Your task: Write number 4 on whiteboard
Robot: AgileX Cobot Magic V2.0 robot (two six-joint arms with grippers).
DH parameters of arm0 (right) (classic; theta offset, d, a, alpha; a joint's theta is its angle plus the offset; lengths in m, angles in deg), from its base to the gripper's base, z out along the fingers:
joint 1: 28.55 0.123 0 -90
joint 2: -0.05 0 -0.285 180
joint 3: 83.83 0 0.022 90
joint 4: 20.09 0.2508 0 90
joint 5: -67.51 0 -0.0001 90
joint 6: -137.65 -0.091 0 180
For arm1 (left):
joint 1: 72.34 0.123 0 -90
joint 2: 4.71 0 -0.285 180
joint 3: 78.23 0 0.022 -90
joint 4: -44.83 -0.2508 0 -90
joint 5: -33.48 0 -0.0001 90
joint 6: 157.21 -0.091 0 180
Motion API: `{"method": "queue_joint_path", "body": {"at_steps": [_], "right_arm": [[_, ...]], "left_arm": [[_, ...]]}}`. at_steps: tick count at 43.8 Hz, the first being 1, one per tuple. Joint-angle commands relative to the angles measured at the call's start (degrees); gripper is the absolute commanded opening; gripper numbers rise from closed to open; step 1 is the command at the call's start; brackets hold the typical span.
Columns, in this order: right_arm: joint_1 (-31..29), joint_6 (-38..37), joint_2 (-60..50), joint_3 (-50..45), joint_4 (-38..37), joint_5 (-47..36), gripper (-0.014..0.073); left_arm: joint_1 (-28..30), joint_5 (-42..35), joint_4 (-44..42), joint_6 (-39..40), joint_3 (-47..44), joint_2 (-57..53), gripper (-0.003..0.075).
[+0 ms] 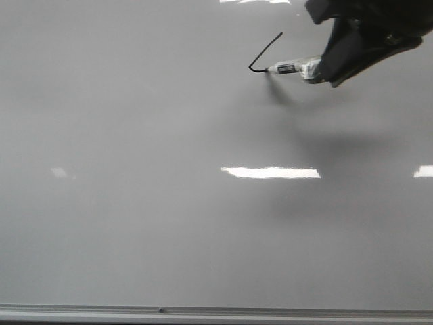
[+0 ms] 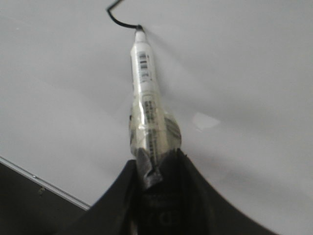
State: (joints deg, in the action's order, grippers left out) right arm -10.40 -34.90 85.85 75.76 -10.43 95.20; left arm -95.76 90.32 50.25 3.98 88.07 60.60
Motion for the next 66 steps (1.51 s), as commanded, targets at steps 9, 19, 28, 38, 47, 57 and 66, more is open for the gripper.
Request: {"method": "queue_joint_path", "body": {"at_steps": [9, 19, 28, 38, 47, 57, 66], "right_arm": [[-5.1, 0.4, -3.2, 1.9, -1.6, -0.3, -0.0068], [-0.3, 0.4, -6.1, 1.9, -1.6, -3.5, -0.0068], [1.1, 0.4, -3.8, 1.9, -1.6, -8.5, -0.0068], [-0.5, 0.4, -1.4, 1.9, -1.6, -8.8, -0.0068], [1.8, 1.0, 4.4, 1.5, -0.5, 3.9, -0.0068], [2.9, 3.5, 5.4, 0.7, -0.5, 6.8, -0.0068], [2.9, 5.7, -4.2, 0.7, -0.5, 9.9, -0.0068]], "left_arm": [[0.2, -3.2, 0.7, 0.5, 1.4, -0.7, 0.0440], [0.2, -3.3, 0.6, 0.5, 1.4, -0.7, 0.0440], [0.2, -4.2, 0.5, 0.5, 1.4, -0.7, 0.0440], [0.2, -4.2, 0.5, 0.5, 1.4, -0.7, 0.0440], [0.2, -4.5, 0.5, 0.5, 1.4, -0.7, 0.0440], [0.2, -4.5, 0.4, 0.4, 1.4, -0.7, 0.0440], [-1.2, -4.5, 1.1, -1.2, 1.4, -0.7, 0.0440]]}}
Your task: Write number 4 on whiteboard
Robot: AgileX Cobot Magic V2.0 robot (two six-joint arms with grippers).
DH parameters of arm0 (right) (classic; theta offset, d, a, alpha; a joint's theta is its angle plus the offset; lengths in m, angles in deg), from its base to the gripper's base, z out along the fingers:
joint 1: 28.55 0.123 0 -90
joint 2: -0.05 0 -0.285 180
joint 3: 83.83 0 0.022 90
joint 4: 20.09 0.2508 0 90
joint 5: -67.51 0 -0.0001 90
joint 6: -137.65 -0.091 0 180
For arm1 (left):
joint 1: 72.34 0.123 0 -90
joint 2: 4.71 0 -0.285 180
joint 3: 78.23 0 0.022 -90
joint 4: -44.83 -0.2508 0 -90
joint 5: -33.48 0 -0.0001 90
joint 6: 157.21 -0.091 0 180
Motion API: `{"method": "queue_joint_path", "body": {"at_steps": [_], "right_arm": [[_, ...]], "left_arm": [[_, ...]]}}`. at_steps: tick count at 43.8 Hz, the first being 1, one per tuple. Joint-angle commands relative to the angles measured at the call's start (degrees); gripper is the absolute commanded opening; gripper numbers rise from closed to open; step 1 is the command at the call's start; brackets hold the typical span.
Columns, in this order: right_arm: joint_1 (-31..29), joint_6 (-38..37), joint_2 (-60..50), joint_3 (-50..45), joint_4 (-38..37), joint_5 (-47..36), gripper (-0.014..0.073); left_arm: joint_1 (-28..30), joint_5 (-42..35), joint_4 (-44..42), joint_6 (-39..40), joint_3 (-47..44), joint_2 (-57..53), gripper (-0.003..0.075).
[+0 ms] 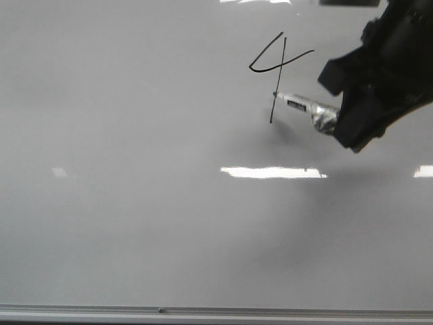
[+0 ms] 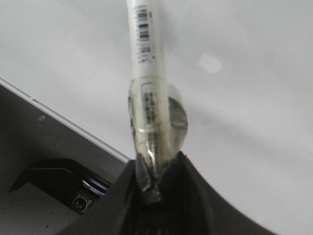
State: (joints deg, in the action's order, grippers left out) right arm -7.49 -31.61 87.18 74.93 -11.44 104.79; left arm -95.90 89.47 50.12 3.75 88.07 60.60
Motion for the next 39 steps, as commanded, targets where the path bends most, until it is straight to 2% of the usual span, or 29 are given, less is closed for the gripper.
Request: {"method": "queue_joint_path", "body": {"at_steps": [1, 10, 13, 17, 24, 32, 39], "right_arm": [[0.0, 3.2, -7.0, 1.6, 0.5, 1.7, -0.0068], [0.0, 16.3, -17.5, 1.6, 3.2, 13.6, -0.0068], [0.0, 22.0, -20.5, 1.6, 5.1, 17.0, -0.0068], [0.0, 32.0, -24.0, 1.6, 10.0, 21.7, -0.0068], [0.0, 43.7, -26.4, 1.6, 20.1, 27.6, -0.0068], [0.0, 45.9, -26.4, 1.6, 22.4, 29.1, -0.0068], [0.0, 45.9, -26.4, 1.6, 22.4, 28.9, -0.0068]], "left_arm": [[-1.5, -3.7, 1.9, -2.3, 1.4, -0.6, 0.0440], [-9.0, -3.2, 6.8, -12.4, 2.0, 1.1, 0.0449], [-12.0, -3.4, 7.5, -13.9, 3.0, 2.2, 0.0503], [-16.9, -3.7, 8.1, -15.5, 5.0, 4.4, 0.0590], [-25.5, -3.7, 8.1, -19.6, 9.0, 9.4, 0.0596], [-33.3, -3.6, 8.1, -20.8, 14.8, 16.7, 0.0596], [-35.9, -3.7, 8.1, -20.8, 18.4, 21.8, 0.0596]]}}
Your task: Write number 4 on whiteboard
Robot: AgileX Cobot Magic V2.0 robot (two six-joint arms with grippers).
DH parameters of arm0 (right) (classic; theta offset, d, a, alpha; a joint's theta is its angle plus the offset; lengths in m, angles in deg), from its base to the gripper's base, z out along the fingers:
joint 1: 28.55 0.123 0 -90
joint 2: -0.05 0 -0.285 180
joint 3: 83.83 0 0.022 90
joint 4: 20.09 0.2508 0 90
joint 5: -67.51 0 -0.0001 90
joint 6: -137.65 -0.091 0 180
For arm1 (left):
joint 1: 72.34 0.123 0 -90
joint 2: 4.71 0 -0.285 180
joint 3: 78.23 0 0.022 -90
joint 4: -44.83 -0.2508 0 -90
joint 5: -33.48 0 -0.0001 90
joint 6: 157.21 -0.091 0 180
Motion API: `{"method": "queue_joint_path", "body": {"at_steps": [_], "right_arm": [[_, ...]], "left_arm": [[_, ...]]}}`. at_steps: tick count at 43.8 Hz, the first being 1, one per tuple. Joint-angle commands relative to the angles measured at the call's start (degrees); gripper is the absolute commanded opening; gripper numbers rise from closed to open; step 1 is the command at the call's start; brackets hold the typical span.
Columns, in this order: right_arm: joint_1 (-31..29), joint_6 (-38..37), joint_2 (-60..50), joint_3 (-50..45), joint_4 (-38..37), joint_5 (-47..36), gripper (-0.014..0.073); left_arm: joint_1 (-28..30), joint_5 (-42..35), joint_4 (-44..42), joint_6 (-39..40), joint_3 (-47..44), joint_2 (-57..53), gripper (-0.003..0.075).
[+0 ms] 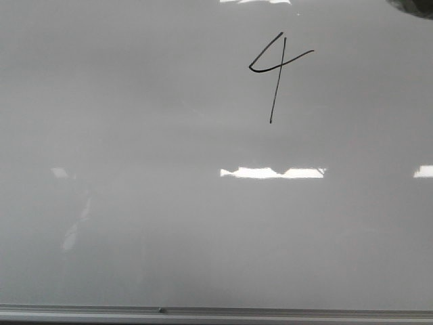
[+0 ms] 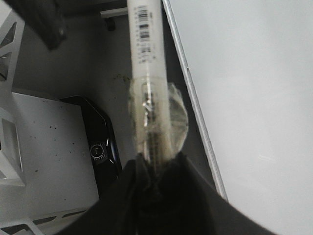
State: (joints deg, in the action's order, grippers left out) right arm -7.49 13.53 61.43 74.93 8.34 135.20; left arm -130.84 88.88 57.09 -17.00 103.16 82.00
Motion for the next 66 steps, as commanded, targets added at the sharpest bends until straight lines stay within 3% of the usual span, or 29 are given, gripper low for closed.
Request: {"method": "queue_joint_path", "body": {"at_steps": [1, 9, 24, 34, 37, 44, 50, 58, 66], "right_arm": [[0.0, 0.7, -0.6, 1.6, 2.6, -1.5, -0.0068], [0.0, 0.8, -0.6, 1.6, 2.6, -1.5, -0.0068], [0.0, 0.8, -0.6, 1.6, 2.6, -1.5, -0.0068], [0.0, 0.8, -0.6, 1.6, 2.6, -1.5, -0.0050], [0.0, 0.8, -0.6, 1.6, 2.6, -1.5, 0.0017], [0.0, 0.6, -0.6, 1.6, 2.6, -1.6, 0.0356], [-0.2, 0.0, -0.6, 1.6, 2.1, -2.0, 0.0556], [-0.2, -4.7, -0.7, 1.6, -1.9, -3.8, 0.0581], [-0.2, -11.4, -0.7, 1.6, -8.3, -5.7, 0.0581]], "left_arm": [[-1.0, -3.1, 1.2, -0.1, 3.8, 0.9, 0.0595], [-1.0, -1.9, 3.5, -0.1, 5.7, 3.4, 0.0515], [-0.9, -1.7, 5.0, -0.1, 5.7, 3.4, 0.0218], [-0.9, -1.7, 5.1, -0.1, 5.7, 3.4, 0.0071], [-0.9, -1.7, 5.0, -0.1, 5.7, 3.4, 0.0061], [-0.9, -1.7, 4.9, -0.1, 5.7, 3.4, 0.0062], [-0.9, -0.9, 4.4, 0.1, 5.7, 3.4, 0.0062], [-0.5, 0.6, -5.9, 8.0, 5.7, 3.4, 0.0062], [3.2, 3.4, -24.9, 28.7, 5.7, 3.4, 0.0062]]}}
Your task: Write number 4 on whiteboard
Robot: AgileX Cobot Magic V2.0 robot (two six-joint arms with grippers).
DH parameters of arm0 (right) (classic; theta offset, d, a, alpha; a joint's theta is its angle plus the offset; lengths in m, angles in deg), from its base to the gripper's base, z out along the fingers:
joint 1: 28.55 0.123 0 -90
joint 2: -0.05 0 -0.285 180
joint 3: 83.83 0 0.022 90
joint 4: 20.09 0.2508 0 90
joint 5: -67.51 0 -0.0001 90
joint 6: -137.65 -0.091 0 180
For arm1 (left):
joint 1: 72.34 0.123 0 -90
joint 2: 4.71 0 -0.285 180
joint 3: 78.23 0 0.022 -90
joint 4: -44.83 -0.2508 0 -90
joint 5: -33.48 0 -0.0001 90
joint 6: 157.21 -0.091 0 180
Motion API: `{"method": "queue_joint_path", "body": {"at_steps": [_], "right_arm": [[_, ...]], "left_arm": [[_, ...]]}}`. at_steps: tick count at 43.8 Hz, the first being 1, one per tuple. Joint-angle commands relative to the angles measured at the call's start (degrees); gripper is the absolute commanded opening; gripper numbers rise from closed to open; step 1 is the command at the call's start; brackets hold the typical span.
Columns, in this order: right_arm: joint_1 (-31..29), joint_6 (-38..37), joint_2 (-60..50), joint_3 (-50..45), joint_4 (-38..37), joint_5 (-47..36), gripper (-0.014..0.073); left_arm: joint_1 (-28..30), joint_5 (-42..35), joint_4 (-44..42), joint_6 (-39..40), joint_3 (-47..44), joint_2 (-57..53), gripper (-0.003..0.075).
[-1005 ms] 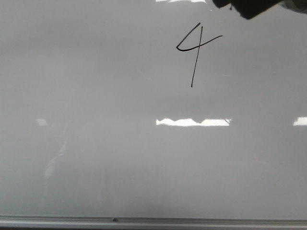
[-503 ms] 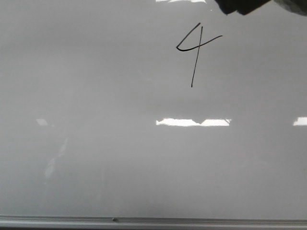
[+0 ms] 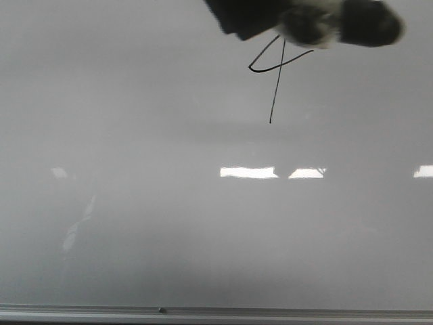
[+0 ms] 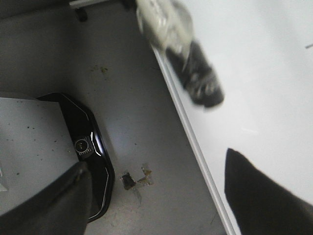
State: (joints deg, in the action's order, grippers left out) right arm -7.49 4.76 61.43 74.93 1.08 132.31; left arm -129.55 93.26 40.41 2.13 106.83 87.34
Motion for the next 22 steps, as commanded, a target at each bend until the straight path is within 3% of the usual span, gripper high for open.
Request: {"method": "queue_joint_path", "body": {"at_steps": [1, 5, 11, 22], "right_arm": [[-0.2, -3.1, -0.7, 1.6, -1.4, -2.9, 0.0581], [-0.2, -4.0, -0.7, 1.6, -2.3, -2.9, 0.0581], [-0.2, -4.0, -0.7, 1.5, -2.3, -2.9, 0.0581], [-0.2, -4.0, -0.7, 1.4, -2.3, -3.4, 0.0581]], "left_arm": [[2.6, -0.5, -9.4, 12.3, 2.0, -1.9, 0.0062], [7.0, 2.6, -16.4, 22.6, 2.0, -2.1, 0.0062], [15.2, 3.8, -19.6, 29.6, 0.8, -3.5, 0.0062], [32.1, -11.1, -19.6, 35.2, -12.6, -14.4, 0.0062]]}}
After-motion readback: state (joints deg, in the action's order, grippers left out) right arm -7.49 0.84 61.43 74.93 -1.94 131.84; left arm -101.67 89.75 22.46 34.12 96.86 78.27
